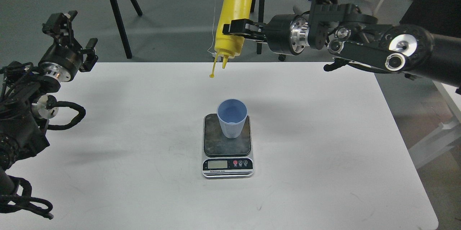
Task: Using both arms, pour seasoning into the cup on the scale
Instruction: 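Turn the bottle upright and carry it back with the right gripper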
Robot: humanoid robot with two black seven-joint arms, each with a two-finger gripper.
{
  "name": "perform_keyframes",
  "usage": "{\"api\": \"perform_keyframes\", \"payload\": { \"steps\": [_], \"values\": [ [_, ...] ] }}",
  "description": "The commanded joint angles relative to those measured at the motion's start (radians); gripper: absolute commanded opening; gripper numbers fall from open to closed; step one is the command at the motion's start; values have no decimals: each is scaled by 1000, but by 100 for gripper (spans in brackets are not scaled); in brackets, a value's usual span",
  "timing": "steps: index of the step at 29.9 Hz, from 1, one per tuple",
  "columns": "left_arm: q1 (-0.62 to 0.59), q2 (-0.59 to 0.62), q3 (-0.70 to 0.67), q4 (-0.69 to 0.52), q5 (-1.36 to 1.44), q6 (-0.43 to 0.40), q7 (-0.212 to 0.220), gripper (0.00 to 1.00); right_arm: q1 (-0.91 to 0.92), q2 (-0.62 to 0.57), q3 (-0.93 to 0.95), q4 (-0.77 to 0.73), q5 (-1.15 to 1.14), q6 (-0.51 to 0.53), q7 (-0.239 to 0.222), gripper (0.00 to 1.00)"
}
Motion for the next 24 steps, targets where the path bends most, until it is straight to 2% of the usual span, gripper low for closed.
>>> {"api": "perform_keyframes", "payload": {
  "steps": [1, 4, 7, 10, 13, 16, 24],
  "values": [
    [-1, -4, -7, -1, -3, 0, 0, 94, -103, -86, 157, 6, 226, 126, 36, 29],
    [-1, -13, -5, -1, -3, 0, 0, 94, -238, -116, 309, 1, 456, 257, 34, 29],
    [-1, -13, -5, -1, -2, 0, 0, 94, -339, -159, 375, 6, 714, 261, 33, 29],
    [-1, -13, -3, 0, -2, 0, 0, 94, -440, -188, 432, 35, 880, 261, 53, 29],
    [-1, -13, -2, 0, -2, 0, 0, 94, -603, -189, 571, 81, 932, 261, 88, 28],
    [-1, -13, 3, -1, -2, 0, 0, 94, -755, -188, 699, 128, 931, 261, 102, 28],
    [1, -14, 7, 0, 3, 0, 0, 94, -1022, -165, 929, 154, 946, 261, 183, 28]
  ]
}}
